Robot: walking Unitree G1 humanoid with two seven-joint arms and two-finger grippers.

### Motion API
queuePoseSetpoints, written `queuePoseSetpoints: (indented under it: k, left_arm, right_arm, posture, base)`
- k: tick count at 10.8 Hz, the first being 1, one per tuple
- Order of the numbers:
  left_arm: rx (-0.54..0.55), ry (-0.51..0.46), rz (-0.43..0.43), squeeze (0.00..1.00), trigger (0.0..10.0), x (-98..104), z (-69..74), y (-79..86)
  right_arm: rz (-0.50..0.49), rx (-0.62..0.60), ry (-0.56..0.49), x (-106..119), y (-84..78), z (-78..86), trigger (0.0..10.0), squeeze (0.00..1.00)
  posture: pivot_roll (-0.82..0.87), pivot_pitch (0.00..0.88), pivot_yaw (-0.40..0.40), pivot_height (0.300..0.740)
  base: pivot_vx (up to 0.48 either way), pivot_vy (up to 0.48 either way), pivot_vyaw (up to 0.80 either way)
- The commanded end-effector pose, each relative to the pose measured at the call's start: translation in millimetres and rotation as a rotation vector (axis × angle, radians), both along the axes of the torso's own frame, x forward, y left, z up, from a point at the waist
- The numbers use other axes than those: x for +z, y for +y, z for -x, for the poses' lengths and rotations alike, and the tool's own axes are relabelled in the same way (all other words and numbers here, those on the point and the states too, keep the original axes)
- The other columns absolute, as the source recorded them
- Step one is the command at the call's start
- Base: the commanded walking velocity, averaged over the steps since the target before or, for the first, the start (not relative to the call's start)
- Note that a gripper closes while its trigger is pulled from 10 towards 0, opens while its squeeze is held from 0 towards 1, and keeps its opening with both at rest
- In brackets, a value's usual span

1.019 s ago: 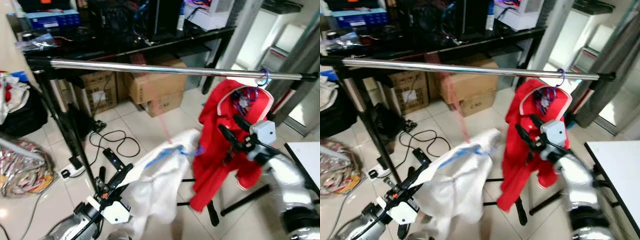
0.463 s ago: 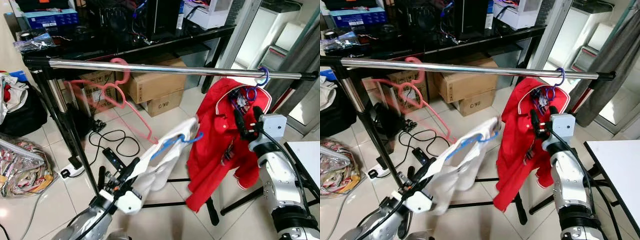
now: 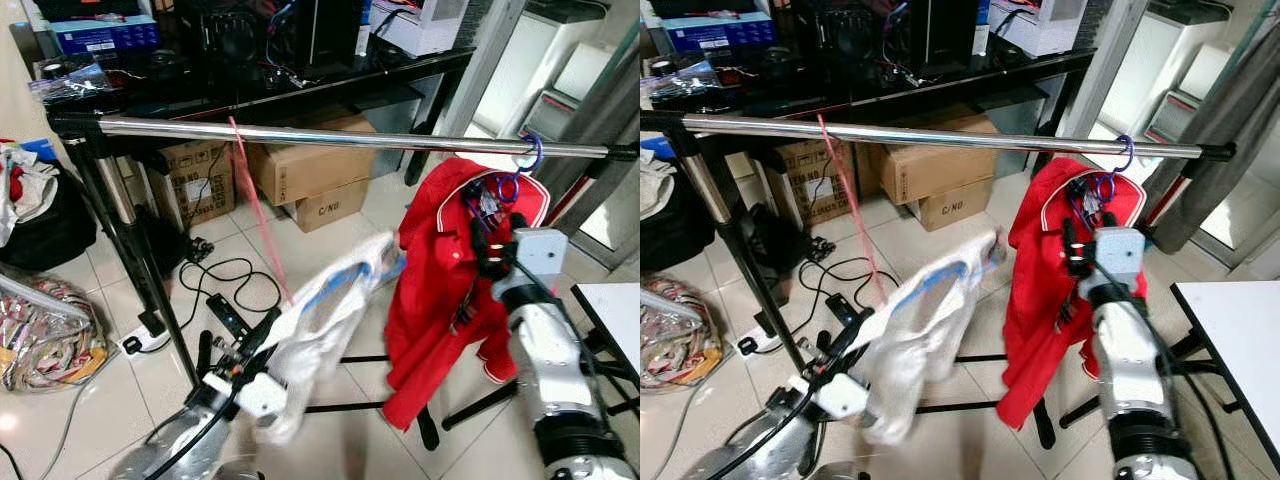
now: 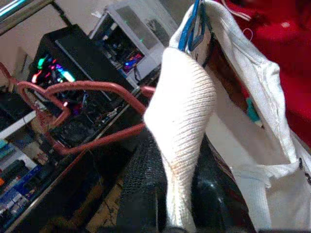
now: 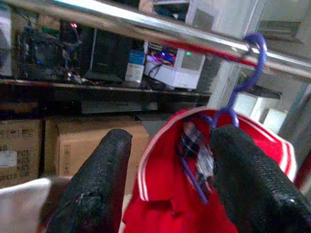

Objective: Hang hanger

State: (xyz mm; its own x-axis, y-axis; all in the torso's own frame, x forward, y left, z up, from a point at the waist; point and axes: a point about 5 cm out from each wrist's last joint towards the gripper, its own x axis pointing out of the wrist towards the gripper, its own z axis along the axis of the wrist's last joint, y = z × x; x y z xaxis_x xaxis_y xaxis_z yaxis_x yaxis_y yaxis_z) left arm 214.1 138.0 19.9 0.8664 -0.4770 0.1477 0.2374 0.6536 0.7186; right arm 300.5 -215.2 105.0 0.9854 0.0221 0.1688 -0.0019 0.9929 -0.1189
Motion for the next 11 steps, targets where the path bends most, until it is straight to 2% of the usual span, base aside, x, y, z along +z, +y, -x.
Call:
queuePoseSetpoints:
  k: [1, 3, 6, 9, 10, 11]
  left_arm:
    - [0.019, -0.025, 0.048, 0.0, 10.0, 5, -5.2, -4.0]
    - [0.034, -0.033, 0.081, 0.0, 10.0, 8, -9.4, -9.0]
    - [0.069, -0.035, 0.12, 0.0, 10.0, 11, -12.5, -6.4]
    - [0.078, -0.038, 0.163, 0.0, 10.0, 14, -14.1, -10.3]
    - [0.08, -0.045, 0.175, 0.0, 10.0, 17, -15.0, -10.7]
    - [0.104, -0.053, 0.229, 0.0, 10.0, 24, -16.3, -8.9]
  right_arm:
    - [-0.004, -0.003, -0.013, 2, 0.8, 2.2, 10.0, 0.0]
    - [-0.01, -0.002, -0.019, 3, 4.0, 3.3, 10.0, 0.0]
    - [-0.023, -0.014, -0.02, 3, 3.8, 4.8, 10.0, 0.0]
    - [-0.021, 0.072, 0.034, -16, 22.8, 34.1, 10.0, 0.0]
    - [-0.024, 0.074, 0.037, -17, 24.9, 38.3, 10.0, 0.0]
    - [-0.025, 0.069, 0.028, -14, 26.6, 39.8, 10.0, 0.0]
  posture:
    - [0.21, 0.007, -0.076, 0.74]
    - [0.21, 0.008, -0.072, 0.74]
    - [0.2, 0.007, -0.066, 0.74]
    - [0.2, 0.007, -0.063, 0.74]
    - [0.19, 0.007, -0.06, 0.74]
    - [0.18, 0.008, -0.054, 0.74]
  base:
    - [0.0, 0.0, 0.0]
    - [0.0, 0.0, 0.0]
    - [0.0, 0.0, -0.56]
    - [0.0, 0.0, -0.66]
    - [0.0, 0.0, -0.67]
    - [0.0, 0.0, -0.72]
